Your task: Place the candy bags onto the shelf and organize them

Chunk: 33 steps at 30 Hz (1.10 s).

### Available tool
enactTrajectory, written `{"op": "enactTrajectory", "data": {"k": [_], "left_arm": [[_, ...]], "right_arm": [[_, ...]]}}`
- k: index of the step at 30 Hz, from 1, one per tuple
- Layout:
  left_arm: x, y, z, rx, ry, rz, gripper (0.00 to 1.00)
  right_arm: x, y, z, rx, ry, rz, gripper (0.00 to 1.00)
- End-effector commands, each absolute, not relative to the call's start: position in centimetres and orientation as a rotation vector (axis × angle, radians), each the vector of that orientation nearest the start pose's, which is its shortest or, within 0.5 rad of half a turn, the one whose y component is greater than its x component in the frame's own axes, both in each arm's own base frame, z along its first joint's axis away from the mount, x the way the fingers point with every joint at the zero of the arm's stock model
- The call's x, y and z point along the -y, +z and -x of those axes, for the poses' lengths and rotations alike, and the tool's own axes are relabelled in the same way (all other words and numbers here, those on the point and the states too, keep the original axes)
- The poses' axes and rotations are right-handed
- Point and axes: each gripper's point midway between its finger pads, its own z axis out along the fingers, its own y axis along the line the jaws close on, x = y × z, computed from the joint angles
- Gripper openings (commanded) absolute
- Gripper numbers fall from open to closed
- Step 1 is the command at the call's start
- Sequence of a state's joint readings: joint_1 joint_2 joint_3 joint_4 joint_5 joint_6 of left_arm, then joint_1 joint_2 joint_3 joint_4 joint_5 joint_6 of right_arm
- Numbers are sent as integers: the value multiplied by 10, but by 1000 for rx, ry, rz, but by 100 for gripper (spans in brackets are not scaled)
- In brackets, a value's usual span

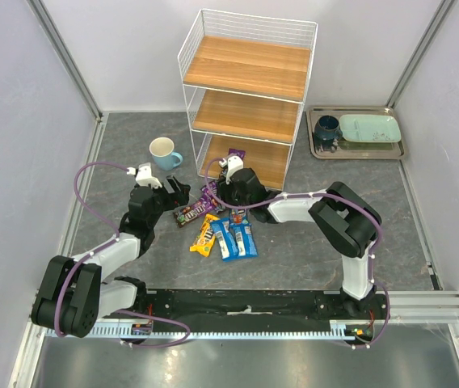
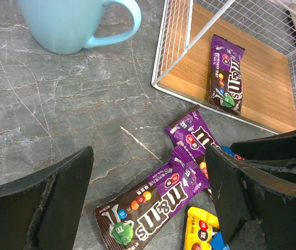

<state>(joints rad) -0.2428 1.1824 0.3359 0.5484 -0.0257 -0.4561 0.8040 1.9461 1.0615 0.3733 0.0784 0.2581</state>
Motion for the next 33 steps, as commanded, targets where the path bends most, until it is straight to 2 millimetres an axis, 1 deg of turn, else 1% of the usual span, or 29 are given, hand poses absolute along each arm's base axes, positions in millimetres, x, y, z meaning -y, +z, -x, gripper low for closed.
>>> {"op": "enactTrajectory", "data": {"k": [1,7,8,11,16,18,20,25,28,30,31,33], "left_arm": [[100,128,-352,-1819,-469,244,94],[99,129,-353,-1817,-464,243,94],[99,128,-353,-1818,-465,244,94],[99,128,-353,-1818,-462,244,94],[99,129,-353,-1818,-462,244,94],[99,129,-353,-1816,-463,244,94],[99,128,-353,-1820,-465,244,94],[99,128,-353,-1819,-462,244,94],[99,128,-353,-1820,-464,244,94],[99,128,-353,-1819,-461,243,94],[99,129,-353,-1818,-461,245,94],[99,128,-353,-1820,-464,244,94]], "right_arm": [[-378,50,-354,-2048,625,558,54],[-377,46,-352,-2061,625,569,51],[-378,45,-351,-2062,627,571,49],[-380,42,-351,-2070,636,576,45],[-378,35,-349,-2093,628,574,45],[-377,32,-350,-2099,620,574,49],[-378,31,-350,-2102,622,577,50],[-377,26,-349,-2118,616,580,47],[-377,25,-349,-2120,615,583,43],[-376,23,-348,-2126,612,585,37],[-376,22,-348,-2127,611,585,30],[-376,21,-349,-2134,613,576,23]]}}
